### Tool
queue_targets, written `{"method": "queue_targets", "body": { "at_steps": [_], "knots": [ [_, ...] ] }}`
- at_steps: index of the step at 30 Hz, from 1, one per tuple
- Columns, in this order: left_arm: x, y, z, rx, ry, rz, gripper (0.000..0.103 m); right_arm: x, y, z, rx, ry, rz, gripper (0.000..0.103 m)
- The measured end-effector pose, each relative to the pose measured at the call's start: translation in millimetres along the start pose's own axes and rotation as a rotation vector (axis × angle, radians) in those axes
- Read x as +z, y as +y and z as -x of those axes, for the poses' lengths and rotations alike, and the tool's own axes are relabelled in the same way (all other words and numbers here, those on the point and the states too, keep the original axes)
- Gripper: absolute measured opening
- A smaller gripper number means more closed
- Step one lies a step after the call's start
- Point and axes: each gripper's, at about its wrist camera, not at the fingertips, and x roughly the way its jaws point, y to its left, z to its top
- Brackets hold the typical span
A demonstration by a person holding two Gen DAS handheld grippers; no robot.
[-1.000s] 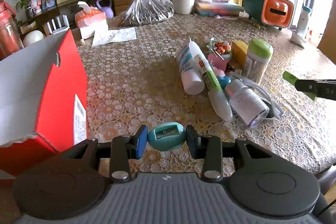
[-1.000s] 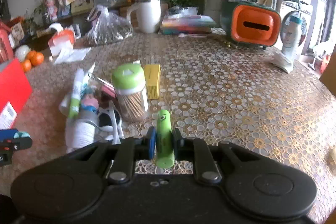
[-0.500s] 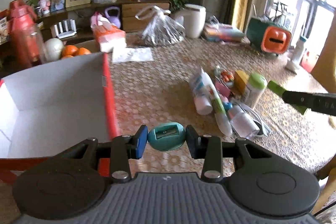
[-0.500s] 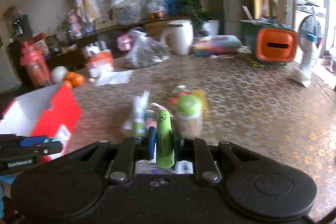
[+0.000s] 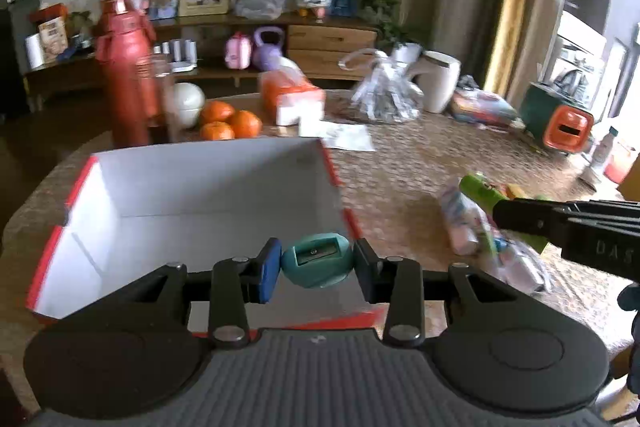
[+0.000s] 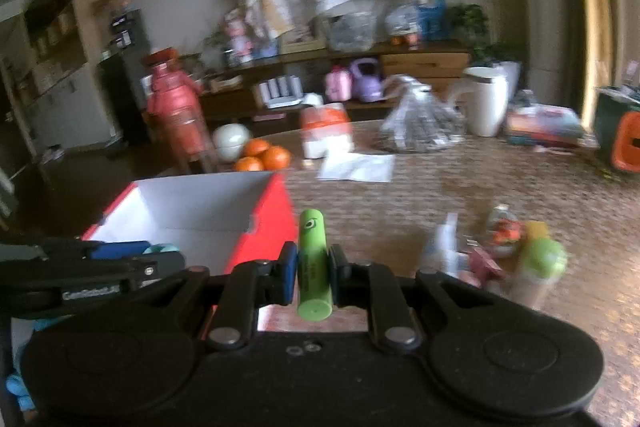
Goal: Organize rigid objects
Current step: 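Carry the sharpener and highlighter over the red box with both tools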
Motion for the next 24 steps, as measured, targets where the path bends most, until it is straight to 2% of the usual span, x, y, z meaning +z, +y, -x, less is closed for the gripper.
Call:
{"method": "queue_targets", "body": {
  "at_steps": [12, 18, 24],
  "knots": [
    [14, 74, -21, 0.085, 0.067, 0.036, 0.039, 15, 73, -70, 0.068, 0.116, 0.103, 0.016],
    [20, 107, -46, 0.121, 0.11, 0.025, 0.039, 12, 108, -107, 0.074, 0.189, 0.179, 0.016],
    [22, 133, -80, 0.144, 0.197, 0.002, 0.039, 3, 129, -146, 0.069, 0.289, 0.213, 0.016]
  ]
}}
